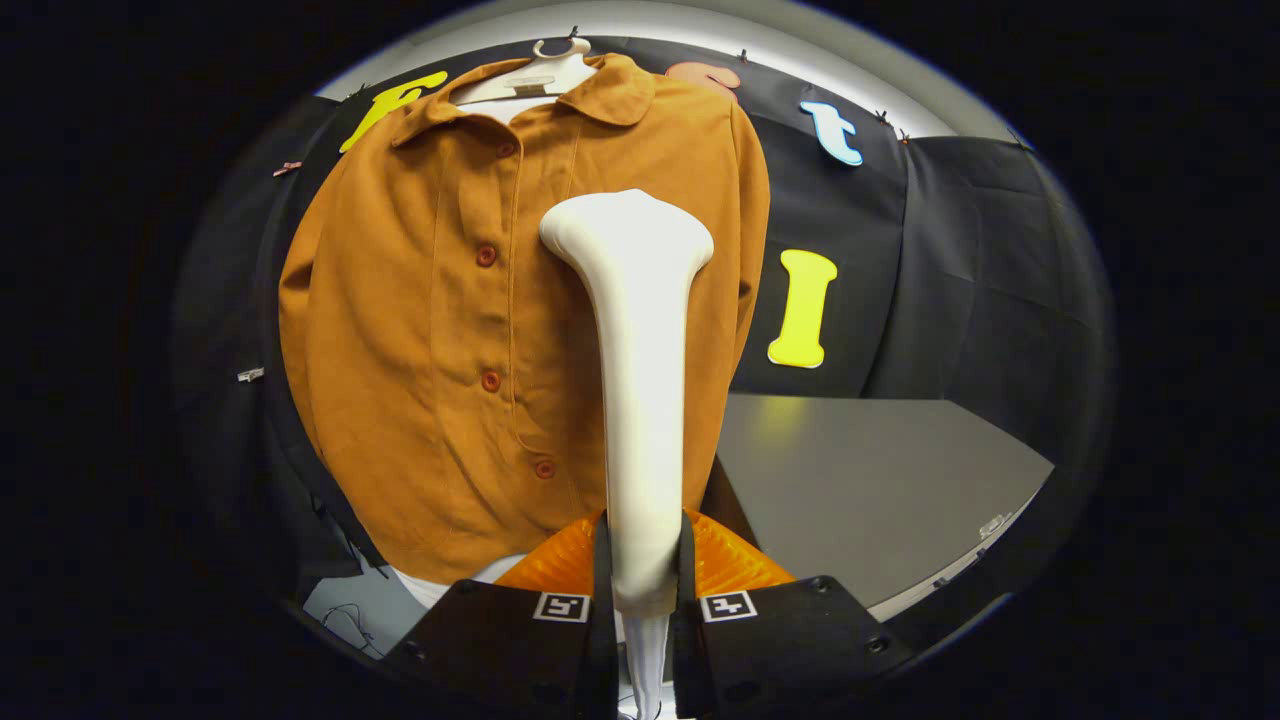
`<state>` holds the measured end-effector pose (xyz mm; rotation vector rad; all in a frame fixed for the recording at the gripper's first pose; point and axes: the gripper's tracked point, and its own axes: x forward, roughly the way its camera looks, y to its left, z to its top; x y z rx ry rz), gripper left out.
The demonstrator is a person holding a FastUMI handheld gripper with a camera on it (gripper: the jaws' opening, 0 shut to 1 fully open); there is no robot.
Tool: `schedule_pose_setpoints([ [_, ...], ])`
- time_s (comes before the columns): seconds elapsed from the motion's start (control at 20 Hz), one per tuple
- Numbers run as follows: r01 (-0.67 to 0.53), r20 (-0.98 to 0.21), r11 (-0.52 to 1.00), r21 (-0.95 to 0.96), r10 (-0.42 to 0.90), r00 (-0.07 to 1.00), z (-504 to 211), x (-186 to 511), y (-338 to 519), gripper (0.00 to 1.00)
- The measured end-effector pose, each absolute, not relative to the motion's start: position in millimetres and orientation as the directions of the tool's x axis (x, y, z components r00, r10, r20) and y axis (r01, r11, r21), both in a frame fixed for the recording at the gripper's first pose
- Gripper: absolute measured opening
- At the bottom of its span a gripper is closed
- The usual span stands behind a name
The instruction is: Iron the clothes twice with a garment steamer, once on the left side and once on the right side.
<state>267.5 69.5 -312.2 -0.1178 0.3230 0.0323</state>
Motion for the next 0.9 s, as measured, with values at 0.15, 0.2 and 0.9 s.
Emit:
schedule_pose_setpoints([
  [0.15,-0.055,-0.375,0.992,-0.112,0.009,0.927,-340,263,68,0.25],
  [0.2,-0.057,-0.388,0.991,-0.121,0.005,0.921,-348,260,68,0.26],
  [0.9,-0.073,-0.499,0.992,-0.099,0.014,0.867,-409,196,64,0.25],
])
